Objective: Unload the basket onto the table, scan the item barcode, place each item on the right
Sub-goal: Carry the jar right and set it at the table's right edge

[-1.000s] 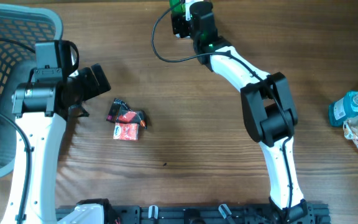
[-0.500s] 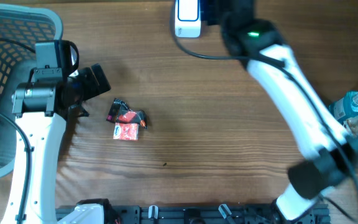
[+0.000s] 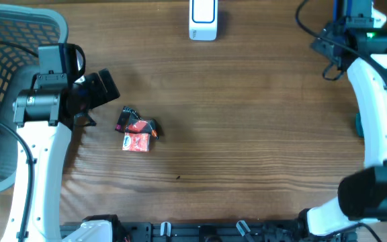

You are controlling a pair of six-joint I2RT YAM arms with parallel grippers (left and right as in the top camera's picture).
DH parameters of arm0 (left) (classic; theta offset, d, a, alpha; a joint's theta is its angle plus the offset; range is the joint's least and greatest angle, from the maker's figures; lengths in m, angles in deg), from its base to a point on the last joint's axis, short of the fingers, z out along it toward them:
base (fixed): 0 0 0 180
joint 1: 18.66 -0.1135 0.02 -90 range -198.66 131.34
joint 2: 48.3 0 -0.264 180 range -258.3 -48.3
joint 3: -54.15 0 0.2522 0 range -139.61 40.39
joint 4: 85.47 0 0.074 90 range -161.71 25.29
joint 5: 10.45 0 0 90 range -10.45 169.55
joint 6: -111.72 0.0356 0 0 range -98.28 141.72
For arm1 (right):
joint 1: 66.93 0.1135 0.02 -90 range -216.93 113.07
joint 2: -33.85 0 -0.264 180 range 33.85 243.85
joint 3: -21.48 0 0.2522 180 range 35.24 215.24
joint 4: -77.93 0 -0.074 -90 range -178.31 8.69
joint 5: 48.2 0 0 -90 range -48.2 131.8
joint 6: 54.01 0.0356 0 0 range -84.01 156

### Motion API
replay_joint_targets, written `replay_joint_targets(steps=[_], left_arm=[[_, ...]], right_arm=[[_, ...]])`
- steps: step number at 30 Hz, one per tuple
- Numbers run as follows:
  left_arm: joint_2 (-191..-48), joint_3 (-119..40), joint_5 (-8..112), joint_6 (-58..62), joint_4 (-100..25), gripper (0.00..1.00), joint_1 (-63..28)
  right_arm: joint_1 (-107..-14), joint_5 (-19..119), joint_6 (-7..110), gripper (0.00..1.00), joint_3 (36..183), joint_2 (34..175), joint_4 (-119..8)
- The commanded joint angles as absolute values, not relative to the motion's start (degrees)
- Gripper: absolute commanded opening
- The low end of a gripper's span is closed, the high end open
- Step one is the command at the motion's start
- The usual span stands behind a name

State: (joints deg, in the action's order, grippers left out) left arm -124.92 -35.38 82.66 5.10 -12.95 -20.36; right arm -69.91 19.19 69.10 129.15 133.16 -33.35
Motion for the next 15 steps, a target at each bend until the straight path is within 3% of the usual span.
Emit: replay_joint_targets(steps=[1,5,15], left_arm=[[-124.99,-36.01,83.04,5.86,-13.12,1.00,-20.71],[-124.99,-36.01,83.01,5.86,-13.12,1.00,-20.71],[-124.99,-36.01,83.04,5.86,-13.12,1.00,-20.71]], right_arm=[[-74.22,19.89,70.67,0.82,122.98,136.72,-39.76],[-79.42,19.89,70.41,0.82,118.87,143.78,-47.43],[-87.49,19.95,68.97,0.85,118.87,153.29,-51.80]])
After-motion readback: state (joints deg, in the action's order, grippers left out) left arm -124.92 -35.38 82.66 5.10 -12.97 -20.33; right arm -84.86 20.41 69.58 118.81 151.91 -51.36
